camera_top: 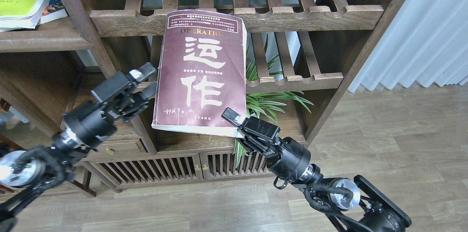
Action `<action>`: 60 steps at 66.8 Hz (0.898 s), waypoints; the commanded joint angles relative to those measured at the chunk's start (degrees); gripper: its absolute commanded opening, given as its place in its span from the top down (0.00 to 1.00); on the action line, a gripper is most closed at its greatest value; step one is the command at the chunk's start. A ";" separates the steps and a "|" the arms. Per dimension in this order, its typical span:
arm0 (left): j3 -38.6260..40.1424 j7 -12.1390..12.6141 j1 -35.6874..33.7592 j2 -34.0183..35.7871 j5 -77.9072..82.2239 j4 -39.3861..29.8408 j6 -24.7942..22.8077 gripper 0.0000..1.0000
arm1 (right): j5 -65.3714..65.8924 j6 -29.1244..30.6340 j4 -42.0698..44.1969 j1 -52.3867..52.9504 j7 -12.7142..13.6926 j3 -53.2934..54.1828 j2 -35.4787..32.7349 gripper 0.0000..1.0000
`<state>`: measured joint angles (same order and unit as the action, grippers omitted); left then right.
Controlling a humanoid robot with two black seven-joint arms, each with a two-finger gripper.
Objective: Organize books on shelf
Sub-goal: 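Lower the dark red book toward the left gripper and grasp it with the left gripper, then carry the dark red book with the left gripper toward the side shelf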
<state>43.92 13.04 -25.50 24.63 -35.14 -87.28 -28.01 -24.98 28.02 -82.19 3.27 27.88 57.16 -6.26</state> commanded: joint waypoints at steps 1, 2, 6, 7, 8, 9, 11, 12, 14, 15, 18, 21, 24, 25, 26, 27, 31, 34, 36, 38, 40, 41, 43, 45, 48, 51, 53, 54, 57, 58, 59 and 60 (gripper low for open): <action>-0.16 0.31 -1.83 -4.76 0.34 2.46 0.01 0.09 | 1.51 -0.02 -0.08 0.07 0.12 -0.47 1.07 1.00; -0.16 0.40 -2.10 -5.29 0.34 2.90 0.01 0.09 | 1.69 -0.02 -0.08 0.07 0.12 -0.47 1.33 1.00; -0.16 0.58 -2.27 -6.26 0.51 3.69 0.01 0.09 | 1.95 -0.02 -0.08 0.07 0.12 -0.47 1.95 1.00; -0.16 0.58 -2.27 -6.52 0.60 3.78 0.01 0.09 | 1.95 -0.02 -0.08 0.07 0.12 -0.47 2.04 1.00; -0.16 0.58 -2.27 -6.61 0.69 3.96 0.01 0.09 | 2.04 -0.02 -0.08 0.07 0.12 -0.47 2.13 1.00; -0.16 0.58 -2.27 -6.70 0.78 4.13 0.01 0.10 | 2.04 -0.02 -0.08 0.07 0.12 -0.47 2.22 1.00; -0.16 0.58 -2.27 -7.05 1.13 4.92 0.01 0.11 | 2.13 -0.02 -0.08 0.07 0.12 -0.47 2.39 1.00; -0.16 0.58 -2.36 -7.22 1.22 5.10 0.01 0.12 | 2.13 -0.02 -0.08 0.07 0.12 -0.47 2.39 1.00; -0.16 0.58 -2.36 -7.58 1.39 5.80 0.01 0.17 | 2.13 -0.02 -0.08 0.07 0.12 -0.47 2.48 0.99; -0.16 0.58 -2.27 -7.75 1.39 6.24 0.01 0.23 | 2.13 -0.02 -0.08 0.07 0.12 -0.47 2.57 0.99; -0.16 0.58 -2.10 -7.84 1.39 6.59 0.01 0.35 | 2.13 -0.02 -0.08 0.07 0.12 -0.47 2.83 0.99; -0.16 0.49 -1.57 -7.84 1.30 6.68 0.01 0.52 | 2.21 -0.02 -0.08 0.07 0.12 -0.47 2.92 0.99; -0.16 0.49 -1.31 -7.84 1.22 6.77 0.01 0.69 | 2.22 -0.02 -0.08 0.07 0.12 -0.47 3.01 0.99; -0.16 0.49 -1.22 -7.93 1.04 6.77 0.01 0.81 | 2.13 -0.02 -0.08 0.07 0.12 -0.47 3.01 0.99; -0.24 0.40 -1.22 -8.02 1.04 6.95 0.01 0.92 | 2.13 -0.02 -0.08 0.07 0.12 -0.47 3.01 0.99; -0.33 0.40 -1.22 -8.10 1.04 6.95 0.01 0.97 | 2.13 -0.02 -0.08 0.07 0.12 -0.47 3.01 0.99; -1.12 0.58 -1.31 -8.37 1.30 7.30 0.01 0.97 | 2.13 -0.02 -0.08 0.07 0.12 -0.47 3.01 0.99; -2.35 0.67 -1.31 -8.28 1.39 7.30 0.01 0.99 | 2.13 -0.02 0.01 0.07 0.12 -0.47 3.01 0.99; -3.23 0.67 -1.31 -7.93 1.39 7.30 0.01 1.00 | 2.13 -0.02 0.01 0.07 0.12 -0.47 3.09 0.99; -3.58 0.75 -1.31 -7.84 1.48 7.30 0.01 1.00 | 2.13 -0.02 0.01 0.07 0.12 -0.47 3.09 0.98; -3.67 1.37 -1.22 -7.58 1.57 7.39 0.01 1.00 | 2.13 -0.02 0.01 0.15 0.12 -0.47 3.18 0.98; -3.67 1.54 -1.22 -7.49 1.57 7.39 0.01 1.00 | 2.13 -0.02 0.01 0.15 0.12 -0.47 3.18 0.98; -3.58 2.42 -1.04 -7.23 1.57 7.48 0.01 1.00 | 2.13 -0.02 0.01 0.24 0.12 -0.47 3.18 0.98; -3.50 3.12 -0.96 -6.88 1.48 7.48 0.01 1.00 | 2.13 -0.02 0.01 0.24 0.12 -0.47 3.18 0.98; -3.23 5.50 -0.69 -5.03 1.48 7.56 0.01 1.00 | 2.13 -0.02 0.18 0.24 0.12 -0.38 3.18 0.97; -3.14 5.76 -0.60 -4.24 1.48 7.56 0.01 1.00 | 2.13 -0.02 0.27 0.24 0.12 -0.38 3.18 0.96; -3.06 5.85 -0.52 -3.36 1.48 7.65 0.01 1.00 | 2.13 -0.02 0.53 0.24 0.12 -0.38 3.27 0.96; -2.97 5.85 -0.52 -3.01 1.48 7.65 0.01 1.00 | 2.13 -0.02 0.62 0.24 0.12 -0.38 3.27 0.96; -2.70 5.85 -0.25 -1.08 1.39 8.00 0.01 1.00 | 2.13 -0.02 0.89 0.24 0.12 -0.38 3.45 0.94; -2.62 5.85 -0.25 -0.64 1.39 8.09 0.01 1.00 | 2.13 -0.02 0.89 0.24 0.12 -0.38 3.53 0.94; -2.44 5.85 -0.25 -0.37 1.39 8.09 0.01 1.00 | 2.13 -0.02 0.89 0.24 0.12 -0.38 3.53 0.94; -2.27 5.85 -0.25 0.33 1.39 8.18 0.01 1.00 | 2.13 -0.02 0.89 0.24 0.12 -0.38 3.71 0.93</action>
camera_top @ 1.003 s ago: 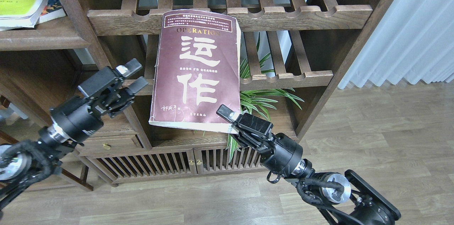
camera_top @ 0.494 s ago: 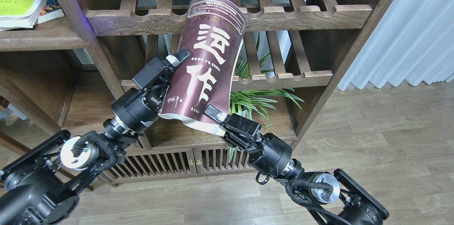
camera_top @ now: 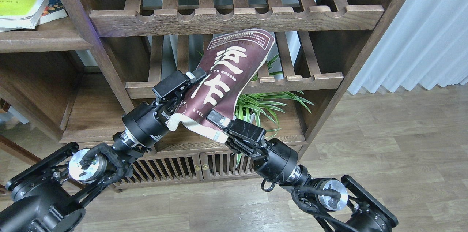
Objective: Organize books on shelf
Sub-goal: 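Carry the dark red book with the left gripper toward the side shelf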
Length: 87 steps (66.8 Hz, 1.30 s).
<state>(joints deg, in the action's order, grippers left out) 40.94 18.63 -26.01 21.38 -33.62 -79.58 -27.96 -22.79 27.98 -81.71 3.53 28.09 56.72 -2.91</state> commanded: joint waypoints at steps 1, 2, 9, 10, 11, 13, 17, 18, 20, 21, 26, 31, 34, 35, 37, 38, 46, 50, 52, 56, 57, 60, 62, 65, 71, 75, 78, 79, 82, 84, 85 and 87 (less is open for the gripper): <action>1.07 0.26 0.35 4.45 -0.13 0.57 -0.04 1.00 | -0.06 0.02 0.50 -0.02 -0.09 0.05 0.45 0.91; 1.16 0.26 0.35 4.89 -0.13 0.57 -0.04 1.00 | -0.06 0.02 0.50 -0.02 -0.09 0.05 0.45 0.91; 3.08 0.26 1.22 9.89 -0.48 0.57 -0.04 1.00 | 0.03 0.02 1.28 -0.10 -0.09 -0.03 0.80 0.88; 3.18 0.26 1.31 10.17 -0.57 0.57 -0.04 1.00 | 0.03 0.02 1.29 -0.10 -0.09 -0.03 0.89 0.88; 3.61 0.26 1.40 11.21 -0.57 0.57 -0.04 1.00 | 0.03 0.02 1.46 -0.10 -0.09 -0.03 0.97 0.85; 4.06 0.26 1.40 12.45 -0.57 0.57 -0.04 1.00 | 0.20 0.02 1.64 -0.10 -0.09 -0.03 1.24 0.83; 4.58 0.35 1.49 15.96 -0.57 0.48 -0.04 1.00 | 0.64 0.02 2.25 -0.19 -0.09 -0.03 2.29 0.71; 4.58 0.35 1.49 16.75 -0.57 0.48 -0.04 1.00 | 0.99 0.02 2.34 -0.10 -0.09 -0.03 2.47 0.68; 4.67 0.35 1.40 18.43 -0.57 0.48 -0.04 1.00 | 2.04 0.02 2.87 -0.10 -0.09 -0.03 2.91 0.58; 4.67 0.35 1.40 19.13 -0.57 0.39 -0.04 1.00 | 2.48 0.02 3.22 -0.19 -0.09 -0.03 2.91 0.54; 4.67 0.61 1.40 22.20 -0.30 0.31 -0.04 1.00 | 6.61 0.02 4.97 -0.45 -0.09 0.23 2.91 0.33; 4.50 3.32 1.40 26.15 -0.04 0.22 -0.04 1.00 | 10.91 0.02 6.21 -0.89 -0.09 -0.03 2.91 0.12; 4.32 4.48 1.49 27.13 0.14 0.04 -0.04 1.00 | 11.54 0.02 6.38 -1.24 -0.09 -0.03 2.91 0.09; 4.23 4.83 1.40 27.48 0.31 0.04 -0.04 1.00 | 11.63 0.02 6.38 -1.42 -0.09 -0.12 2.91 0.08; 4.14 5.62 1.49 28.18 0.84 0.04 -0.04 1.00 | 11.63 0.02 6.38 -1.86 -0.09 -0.12 2.91 0.07; 4.14 5.71 1.40 28.36 1.10 0.04 -0.04 1.00 | 11.63 0.02 6.38 -1.95 -0.09 -0.12 2.91 0.06; 3.79 6.06 1.49 31.26 5.75 -0.57 -0.04 1.00 | 11.80 0.02 6.47 -2.12 -0.09 -0.21 2.91 0.05; 3.79 6.06 1.40 32.49 8.39 -0.66 -0.04 1.00 | 11.80 0.02 6.47 -2.12 -0.09 -0.30 2.91 0.05; 3.71 6.06 1.40 33.19 9.62 -0.75 -0.04 1.00 | 11.80 0.02 6.47 -2.12 -0.09 -0.56 2.91 0.05; 3.71 6.06 1.31 34.69 11.03 -1.45 -0.04 1.00 | 11.80 0.02 6.56 -2.12 -0.09 -0.56 2.91 0.05; 3.71 6.06 1.31 35.21 11.38 -1.97 -0.04 1.00 | 11.80 0.02 6.56 -2.12 -0.09 -0.56 2.91 0.05; 3.62 6.06 1.40 36.79 11.74 -3.12 -0.04 1.00 | 11.89 0.02 6.65 -2.12 -0.09 -0.56 2.91 0.05; 3.53 6.06 1.40 37.94 11.91 -4.00 -0.04 1.00 | 11.89 0.02 6.91 -2.21 -0.09 -0.56 2.91 0.05; 3.35 6.15 1.40 39.08 12.18 -4.70 -0.04 1.00 | 11.89 0.02 7.17 -2.12 -0.09 -0.56 2.91 0.05; 2.83 6.24 1.40 42.33 12.97 -6.02 -0.04 0.99 | 11.89 0.02 7.44 -2.13 -0.09 -0.56 2.91 0.05; 2.83 6.24 1.40 44.62 13.06 -7.43 -0.04 0.99 | 11.89 0.02 7.88 -2.12 -0.09 -0.56 2.91 0.05; 2.65 6.24 1.40 46.38 13.06 -8.66 -0.04 0.99 | 11.89 0.02 8.14 -1.95 -0.09 -0.65 2.91 0.05; 2.65 6.24 1.40 46.73 13.06 -8.92 -0.04 0.99 | 11.89 0.02 8.14 -1.86 -0.09 -0.65 2.91 0.05; 2.39 6.24 1.40 49.71 13.06 -10.76 -0.04 0.99 | 11.89 0.02 8.49 -1.60 -0.09 -1.09 2.91 0.05; 2.47 6.24 1.31 50.42 13.06 -11.12 -0.04 0.99 | 11.89 0.02 8.58 -1.60 -0.09 -1.18 2.91 0.05; 2.56 6.24 1.23 51.29 13.06 -11.47 -0.04 0.99 | 11.89 0.02 8.67 -1.51 -0.09 -1.26 2.91 0.05; 2.83 6.24 1.23 51.92 13.06 -11.82 -0.04 0.99 | 11.89 0.02 8.76 -1.51 -0.09 -1.27 2.91 0.05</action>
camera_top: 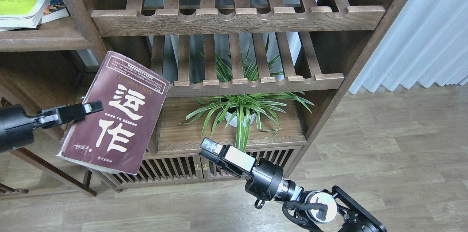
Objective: Organize books on shelf
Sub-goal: 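Carry the dark red book with the left gripper toward the side shelf, then place the dark red book on the side shelf and release it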
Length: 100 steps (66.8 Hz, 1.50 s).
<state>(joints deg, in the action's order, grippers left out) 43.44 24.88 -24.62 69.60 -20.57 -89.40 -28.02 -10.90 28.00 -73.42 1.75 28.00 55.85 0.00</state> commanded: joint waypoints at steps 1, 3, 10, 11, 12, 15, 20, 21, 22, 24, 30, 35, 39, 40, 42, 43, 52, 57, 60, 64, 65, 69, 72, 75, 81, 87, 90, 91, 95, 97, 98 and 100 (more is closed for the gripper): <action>0.59 -0.10 -0.25 4.57 -0.09 -2.26 0.02 0.98 | 0.00 0.00 0.56 0.27 0.00 -0.39 0.00 0.05; 0.77 -0.19 -0.34 5.80 -0.09 -2.79 0.02 0.98 | 0.00 0.00 0.65 0.27 0.00 -0.39 0.00 0.05; 1.82 -0.27 -0.51 9.32 -0.09 -4.29 0.02 0.98 | 0.00 0.00 1.17 0.27 0.00 -0.48 0.00 0.05; 2.09 -0.27 -0.42 9.58 -0.09 -4.46 0.02 0.98 | 0.00 0.00 1.26 0.27 0.00 -0.48 0.00 0.05; 2.61 -0.27 -0.51 10.19 -0.09 -4.64 0.02 0.98 | 0.00 0.00 1.52 0.36 0.00 -0.48 0.00 0.05; 3.49 -0.45 -0.51 11.34 -0.17 -4.73 0.02 0.98 | 0.00 0.00 1.88 0.53 0.00 -0.48 0.00 0.05; 5.51 -0.63 -0.69 13.62 -0.26 -4.73 0.02 0.98 | 0.00 0.00 2.58 1.15 0.00 -0.48 0.00 0.05; 6.13 -0.71 -0.77 14.59 -0.35 -4.73 0.02 0.98 | 0.00 0.00 2.93 1.41 0.00 -0.48 0.00 0.05; 6.39 -0.71 -0.78 14.77 -0.35 -4.73 0.02 0.98 | 0.00 0.00 3.02 1.50 0.00 -0.48 0.00 0.05; 7.18 -0.71 -0.86 15.56 -0.44 -4.73 0.02 0.98 | 0.00 0.00 3.55 1.67 0.00 -0.48 0.00 0.05; 9.56 -0.71 -1.13 18.02 -0.44 -4.64 0.02 0.98 | 0.00 0.00 4.69 2.38 0.00 -0.48 0.00 0.05; 11.31 -0.71 -1.30 20.13 -0.44 -4.20 0.02 0.98 | 0.00 0.00 5.22 2.64 0.00 -0.48 0.00 0.05; 12.37 -0.63 -1.56 20.83 -0.53 -3.85 0.02 0.97 | 0.00 0.00 5.39 2.73 0.00 -0.39 0.00 0.05; 12.46 -0.63 -1.57 20.92 -0.53 -3.76 0.02 0.97 | 0.00 0.00 5.39 2.82 0.00 -0.48 0.00 0.05; 14.03 -0.71 -2.00 22.23 -0.61 -2.89 0.02 0.97 | 0.00 0.00 5.48 2.82 0.00 -0.39 0.00 0.05; 14.13 -0.71 -2.09 22.50 -0.61 -2.80 0.02 0.97 | 0.00 0.00 5.48 2.82 0.00 -0.48 0.00 0.05; 15.54 -0.71 -5.17 25.40 -1.76 -0.77 0.02 0.97 | 0.00 0.00 6.18 3.08 0.00 -0.39 0.00 0.04; 14.92 -0.63 -8.59 26.63 -1.84 1.25 0.02 0.97 | 0.00 0.00 6.54 3.78 0.00 -0.39 0.00 0.03; 14.31 -0.45 -10.70 27.08 -1.84 2.48 0.02 0.97 | 0.00 0.00 6.80 3.96 0.00 -0.39 0.00 0.03; 13.43 -0.19 -12.55 27.16 -1.76 3.79 0.02 0.98 | 0.00 0.00 6.80 4.14 0.00 -0.39 0.00 0.03; 12.91 -0.10 -13.16 27.16 -1.76 4.41 0.02 0.98 | 0.00 0.00 6.89 4.22 0.00 -0.30 0.00 0.03; 11.58 -0.01 -14.83 27.25 -1.67 5.90 0.02 0.98 | 0.00 0.00 6.98 4.49 0.00 -0.30 0.00 0.03; 10.71 -0.01 -15.89 27.16 -1.58 6.87 0.02 0.98 | 0.00 0.00 7.15 4.49 0.00 -0.30 0.00 0.03; 9.83 -0.01 -16.94 26.73 -1.58 8.10 0.02 0.98 | 0.00 0.00 7.33 4.66 0.00 -0.39 0.00 0.03; 8.77 -0.01 -18.18 25.67 -1.41 10.91 0.02 0.98 | 0.00 0.00 7.50 4.93 0.00 -0.39 0.00 0.03; 8.77 0.08 -18.70 23.12 -1.23 13.29 0.02 0.98 | -0.09 0.00 7.50 5.02 0.00 -0.39 0.00 0.03; 8.77 0.08 -19.41 21.81 -1.05 14.87 0.02 0.98 | -0.09 0.00 7.50 5.02 0.00 -0.39 0.00 0.03; 8.77 0.16 -19.67 21.54 -1.05 15.22 0.02 0.98 | -0.09 0.00 7.50 5.02 0.00 -0.39 0.00 0.03; 8.51 0.78 -22.39 18.03 -0.88 19.00 0.02 0.98 | -0.09 0.00 7.50 5.10 0.00 -0.30 0.00 0.02; 8.51 1.13 -22.92 16.97 -0.88 19.70 0.02 0.98 | -0.09 0.00 7.50 5.02 0.00 -0.30 0.00 0.02; 8.51 1.48 -23.71 15.75 -0.88 20.49 0.02 0.98 | -0.09 0.00 7.50 5.02 0.00 -0.30 0.00 0.02; 8.51 1.83 -24.24 14.78 -0.88 21.02 0.02 0.98 | -0.09 0.00 7.50 5.02 0.00 -0.30 0.00 0.02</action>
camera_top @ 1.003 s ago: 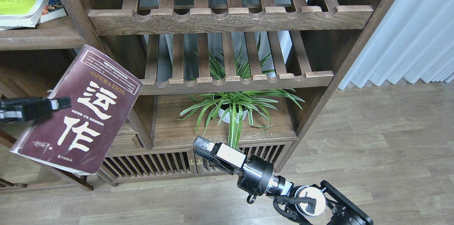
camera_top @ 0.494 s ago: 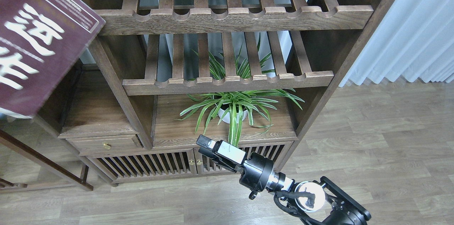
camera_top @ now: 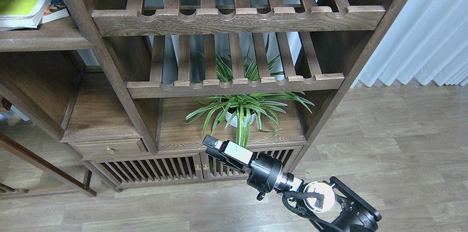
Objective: Organize books on shelf
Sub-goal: 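Place the dark red book on the side shelf and release it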
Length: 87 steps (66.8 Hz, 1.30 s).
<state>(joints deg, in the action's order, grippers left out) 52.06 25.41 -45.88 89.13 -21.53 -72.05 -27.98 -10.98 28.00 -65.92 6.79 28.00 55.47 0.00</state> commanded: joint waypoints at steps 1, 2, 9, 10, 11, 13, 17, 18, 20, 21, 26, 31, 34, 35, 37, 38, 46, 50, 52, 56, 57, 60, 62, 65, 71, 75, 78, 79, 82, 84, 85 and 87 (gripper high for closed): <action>-0.12 1.57 -3.69 -5.80 0.08 4.45 -0.02 0.98 | -0.01 0.00 0.00 -0.02 0.00 0.07 0.00 0.02; -0.12 1.83 -4.21 -6.51 0.08 4.90 -0.02 0.98 | -0.01 0.00 0.00 -0.02 0.00 0.07 0.00 0.02; -0.21 2.59 -7.38 -11.61 1.13 8.50 -0.02 0.98 | -0.01 0.00 0.00 -0.02 0.00 0.16 0.00 0.02; -0.21 2.59 -7.99 -12.66 1.31 9.29 -0.02 0.98 | -0.01 0.00 0.00 -0.02 0.00 0.16 0.00 0.02; -0.21 2.59 -8.26 -13.10 1.40 9.56 -0.02 0.98 | -0.01 0.00 0.00 -0.02 0.00 0.16 0.00 0.02; -0.21 2.59 -8.87 -14.59 1.58 10.69 -0.02 0.98 | -0.01 0.00 0.00 -0.02 0.00 0.16 0.00 0.02; -0.29 2.59 -9.58 -16.45 2.02 11.93 -0.02 0.98 | -0.01 0.00 0.00 -0.02 0.00 0.25 0.00 0.02; -0.38 2.59 -9.58 -16.71 2.10 12.19 -0.02 0.98 | -0.01 0.00 0.00 -0.02 0.00 0.25 0.00 0.02; -0.56 2.59 -9.84 -17.76 2.54 12.98 -0.02 0.98 | -0.01 0.00 0.00 -0.02 0.00 0.25 0.00 0.01; -0.73 2.59 -10.02 -18.38 2.72 13.33 -0.02 0.98 | -0.01 0.00 0.00 -0.02 0.00 0.25 0.00 0.01; -1.35 2.59 -10.90 -20.14 3.07 14.57 -0.02 0.98 | -0.10 0.00 0.00 -0.11 0.00 0.34 0.00 0.01; -2.31 2.59 -12.13 -21.81 3.16 16.06 -0.02 0.98 | -0.10 0.00 0.00 -0.11 0.00 0.43 0.00 0.01; -2.93 2.59 -12.92 -22.77 3.16 17.38 -0.02 0.98 | -0.10 0.00 0.00 -0.20 0.00 0.43 0.00 0.01; -3.11 2.59 -13.10 -22.95 3.16 17.73 -0.02 0.98 | -0.10 0.00 0.00 -0.29 0.00 0.43 0.00 0.01; -3.55 2.59 -13.97 -23.74 3.16 18.87 -0.02 0.98 | -0.10 0.00 0.00 -0.29 0.00 0.43 0.00 0.01; -3.72 2.59 -14.32 -23.92 3.16 19.22 -0.02 0.98 | -0.01 0.00 0.00 -0.29 0.00 0.43 0.00 0.01; -6.18 2.59 -19.77 -28.22 3.07 24.41 -0.02 0.98 | -0.01 0.00 0.00 -0.46 0.00 0.34 0.00 0.01; -7.58 2.59 -22.05 -29.98 3.07 26.69 -0.02 0.98 | -0.01 0.00 0.00 -0.64 0.00 0.25 0.00 0.01; -8.20 2.59 -22.85 -30.77 3.07 27.48 -0.02 0.98 | -0.01 0.00 0.00 -0.64 0.00 0.16 0.00 0.01; -9.08 2.59 -23.91 -32.18 3.07 28.98 -0.02 0.98 | -0.10 0.00 0.00 -0.73 0.00 0.16 0.00 0.01; -9.26 2.59 -23.99 -32.36 3.07 29.16 -0.02 0.98 | -0.10 0.00 0.00 -0.73 0.00 0.16 0.00 0.01; -9.61 2.59 -24.61 -33.67 3.07 30.56 -0.02 0.98 | -0.01 0.00 0.00 -0.73 0.00 0.16 0.00 0.01; -9.70 2.59 -24.70 -34.29 3.16 31.09 -0.02 0.98 | -0.10 0.00 0.00 -0.73 0.00 0.16 0.00 0.01; -9.70 2.59 -24.79 -35.34 3.07 31.71 -0.02 0.98 | -0.10 0.00 0.00 -0.81 0.00 0.16 0.00 0.01; -9.70 2.59 -24.96 -36.49 3.07 32.58 -0.02 0.98 | -0.01 0.00 0.00 -0.90 0.00 0.16 0.00 0.01; -9.52 2.59 -25.22 -37.28 3.07 33.55 -0.02 0.98 | -0.01 0.00 0.00 -0.99 0.00 0.16 0.00 0.01; -9.52 2.59 -25.93 -37.98 3.07 34.87 -0.02 0.97 | -0.01 0.00 0.00 -1.08 0.00 0.16 0.00 0.01; -9.52 2.59 -26.02 -38.16 3.07 35.05 -0.02 0.97 | -0.01 0.00 0.00 -1.08 0.00 0.16 0.00 0.01; -9.52 2.59 -26.54 -38.95 2.98 35.84 -0.02 0.94 | -0.01 0.00 0.00 -1.08 0.00 0.16 0.00 0.01; -9.52 2.59 -26.63 -39.56 2.98 36.19 -0.02 0.91 | -0.01 0.00 0.00 -1.16 0.00 0.16 0.00 0.01; -9.52 2.59 -26.63 -39.74 3.07 36.28 -0.02 0.89 | -0.01 0.00 0.00 -1.17 0.00 0.16 0.00 0.01; -9.52 2.59 -26.72 -40.09 3.07 36.28 -0.02 0.84 | -0.01 0.00 0.00 -1.17 0.00 0.16 0.00 0.01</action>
<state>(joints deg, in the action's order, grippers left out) 42.42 28.00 -72.02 50.72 -18.51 -36.89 -28.00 -11.01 28.00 -65.91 5.72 28.00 55.63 0.00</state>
